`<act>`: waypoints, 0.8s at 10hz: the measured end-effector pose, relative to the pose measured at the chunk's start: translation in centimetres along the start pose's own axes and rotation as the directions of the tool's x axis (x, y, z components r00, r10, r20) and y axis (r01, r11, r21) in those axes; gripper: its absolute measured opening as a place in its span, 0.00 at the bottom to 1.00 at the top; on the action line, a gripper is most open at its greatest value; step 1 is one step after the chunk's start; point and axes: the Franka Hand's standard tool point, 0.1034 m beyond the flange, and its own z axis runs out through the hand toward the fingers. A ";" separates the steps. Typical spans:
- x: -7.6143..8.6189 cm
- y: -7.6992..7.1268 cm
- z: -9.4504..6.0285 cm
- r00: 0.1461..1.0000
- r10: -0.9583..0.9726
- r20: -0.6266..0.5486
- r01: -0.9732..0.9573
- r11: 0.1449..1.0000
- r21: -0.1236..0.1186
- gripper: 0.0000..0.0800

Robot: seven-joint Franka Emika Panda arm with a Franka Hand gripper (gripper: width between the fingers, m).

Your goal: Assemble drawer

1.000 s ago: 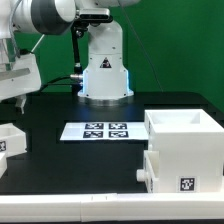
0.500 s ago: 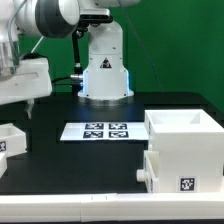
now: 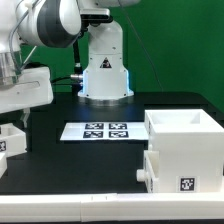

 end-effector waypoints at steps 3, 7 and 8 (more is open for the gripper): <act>0.1 0.0 0.0 1.000 -0.003 0.000 0.003 1.000 -0.001 0.04; 3.2 -3.6 -0.5 0.988 -0.152 0.013 0.153 0.987 -0.048 0.05; 2.6 -3.6 -0.6 0.992 -0.125 0.009 0.126 0.991 -0.052 0.05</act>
Offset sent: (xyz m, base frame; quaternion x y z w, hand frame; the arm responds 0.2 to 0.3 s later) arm 0.0050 0.0203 0.0152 -0.1237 -0.0211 -0.2438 0.9617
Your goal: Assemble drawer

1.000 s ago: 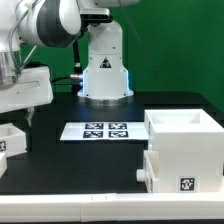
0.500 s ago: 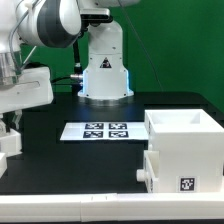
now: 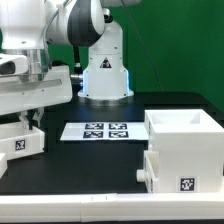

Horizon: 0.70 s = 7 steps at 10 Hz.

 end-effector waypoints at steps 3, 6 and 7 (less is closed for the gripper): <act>0.4 -0.1 0.0 1.000 -0.017 -0.004 0.017 1.000 -0.008 0.05; 3.5 -3.5 -2.3 0.972 -0.233 -0.027 0.230 0.970 -0.072 0.05; 4.0 -3.7 -2.7 0.960 -0.280 -0.026 0.277 0.958 -0.081 0.05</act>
Offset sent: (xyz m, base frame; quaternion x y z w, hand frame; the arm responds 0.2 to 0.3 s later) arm 0.0036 0.0395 0.0222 -0.1182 0.0375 -0.1612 0.9791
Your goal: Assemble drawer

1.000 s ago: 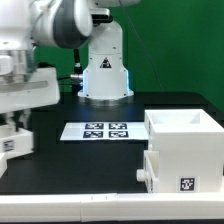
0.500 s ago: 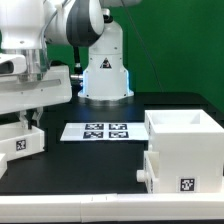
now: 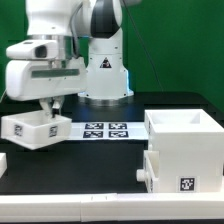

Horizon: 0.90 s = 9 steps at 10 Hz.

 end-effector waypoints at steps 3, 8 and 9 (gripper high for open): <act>-0.3 -0.1 0.2 1.000 0.009 0.003 -0.009 1.000 0.005 0.05; 4.5 0.8 -0.6 0.968 -0.249 -0.015 0.250 0.967 0.049 0.05; 5.1 0.9 -1.0 0.968 -0.250 -0.025 0.251 0.968 0.006 0.05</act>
Offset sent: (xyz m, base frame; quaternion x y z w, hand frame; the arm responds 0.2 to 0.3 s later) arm 0.0000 0.0000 0.0000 0.0000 0.0000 0.0000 1.0000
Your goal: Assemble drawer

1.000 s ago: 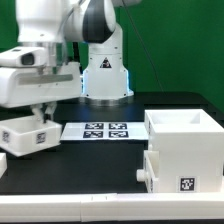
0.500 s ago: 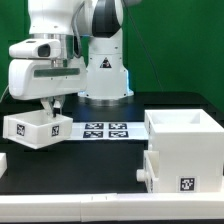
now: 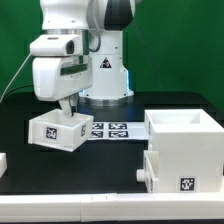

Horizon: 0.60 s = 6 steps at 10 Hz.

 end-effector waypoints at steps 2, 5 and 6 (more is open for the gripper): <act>-0.3 -0.4 0.4 1.000 0.006 0.003 -0.006 1.000 0.018 0.05; 0.1 0.5 0.0 0.998 -0.061 0.006 0.061 0.997 0.055 0.05; 1.5 3.0 -0.7 0.992 -0.127 -0.002 0.127 0.989 0.075 0.05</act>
Offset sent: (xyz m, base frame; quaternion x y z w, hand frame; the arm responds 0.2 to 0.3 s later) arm 0.0000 0.0000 0.0000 0.0000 0.0000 0.0000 1.0000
